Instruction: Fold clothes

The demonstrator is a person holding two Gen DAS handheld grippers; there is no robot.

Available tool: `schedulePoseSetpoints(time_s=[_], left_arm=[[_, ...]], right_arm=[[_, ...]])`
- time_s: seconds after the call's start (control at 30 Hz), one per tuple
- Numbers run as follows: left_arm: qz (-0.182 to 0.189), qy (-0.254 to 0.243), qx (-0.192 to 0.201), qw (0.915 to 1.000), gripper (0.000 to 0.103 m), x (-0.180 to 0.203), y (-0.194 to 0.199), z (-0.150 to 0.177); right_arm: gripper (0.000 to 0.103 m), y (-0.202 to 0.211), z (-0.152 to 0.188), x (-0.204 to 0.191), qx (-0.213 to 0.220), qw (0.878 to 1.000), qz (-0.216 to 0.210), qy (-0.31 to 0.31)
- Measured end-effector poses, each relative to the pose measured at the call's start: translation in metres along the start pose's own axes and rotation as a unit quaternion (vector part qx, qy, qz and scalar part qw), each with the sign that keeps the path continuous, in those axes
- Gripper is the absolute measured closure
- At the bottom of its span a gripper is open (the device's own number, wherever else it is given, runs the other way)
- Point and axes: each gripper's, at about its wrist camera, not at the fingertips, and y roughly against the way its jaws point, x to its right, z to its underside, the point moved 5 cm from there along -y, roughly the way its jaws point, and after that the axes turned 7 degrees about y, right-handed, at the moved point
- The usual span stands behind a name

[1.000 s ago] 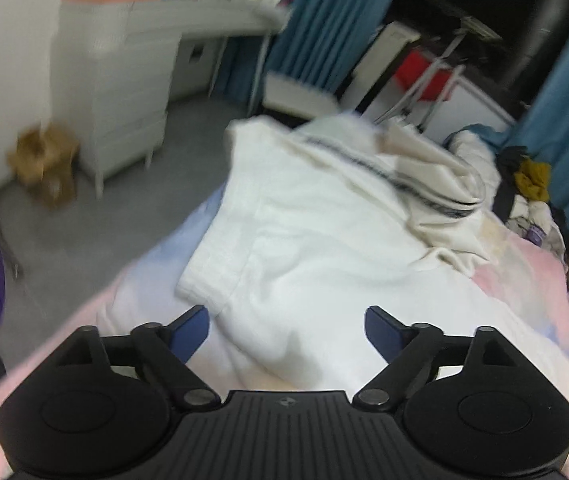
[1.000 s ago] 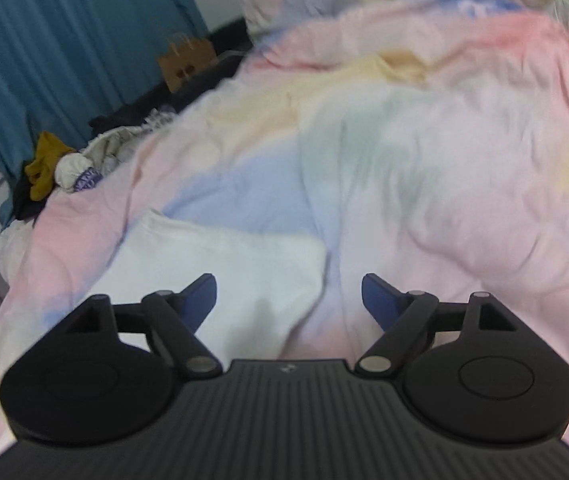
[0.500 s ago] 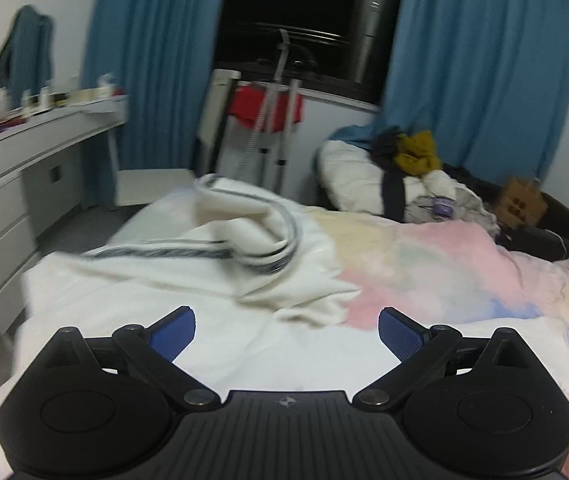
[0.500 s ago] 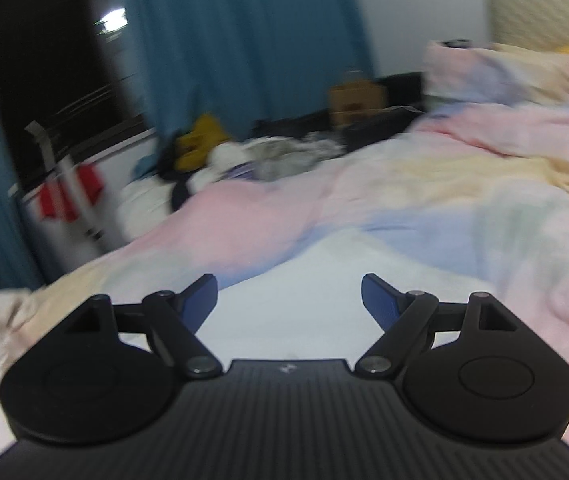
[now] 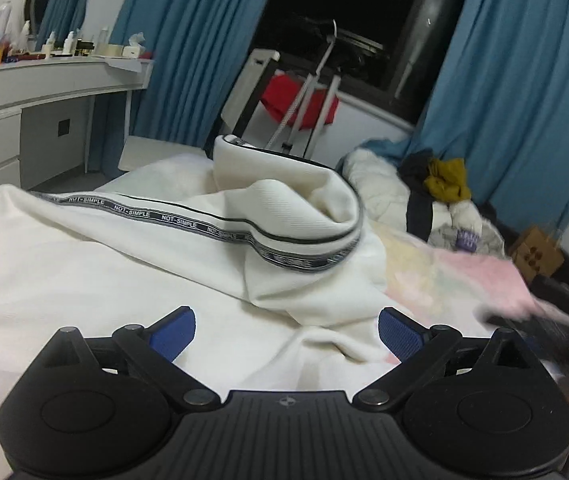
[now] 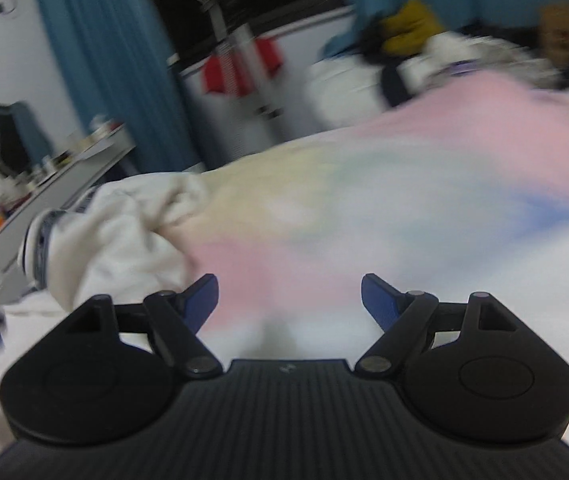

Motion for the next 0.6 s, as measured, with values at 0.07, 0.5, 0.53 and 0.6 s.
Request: schedulePoseSetpoints(time_s=[0.07,0.5,0.53,0.6], left_arm=[[-0.014,0.006,0.001,0.9999,0.004,-0.014,-0.014,0.001],[0.025,0.028,-0.010,0.9993,0.008,-0.051,-0.052,0.003],[0.022,0.024,-0.013,0.9994,0.008,-0.052,-0.055,0.005],[0.023,0.020,-0.015,0.9994,0.008,-0.050,-0.056,0.007]], right_arm=[[0.023,-0.057,-0.033,-0.023,-0.011,1.000,-0.019,0.007],[0.046,-0.257,-0.090,-0.073,-0.060,0.996,-0.055,-0.038],[0.054,-0.254,-0.090,-0.077,-0.050,0.997,-0.051,-0.030],[0.088,-0.240,-0.091,-0.080,-0.026,1.000,-0.011,0.000]])
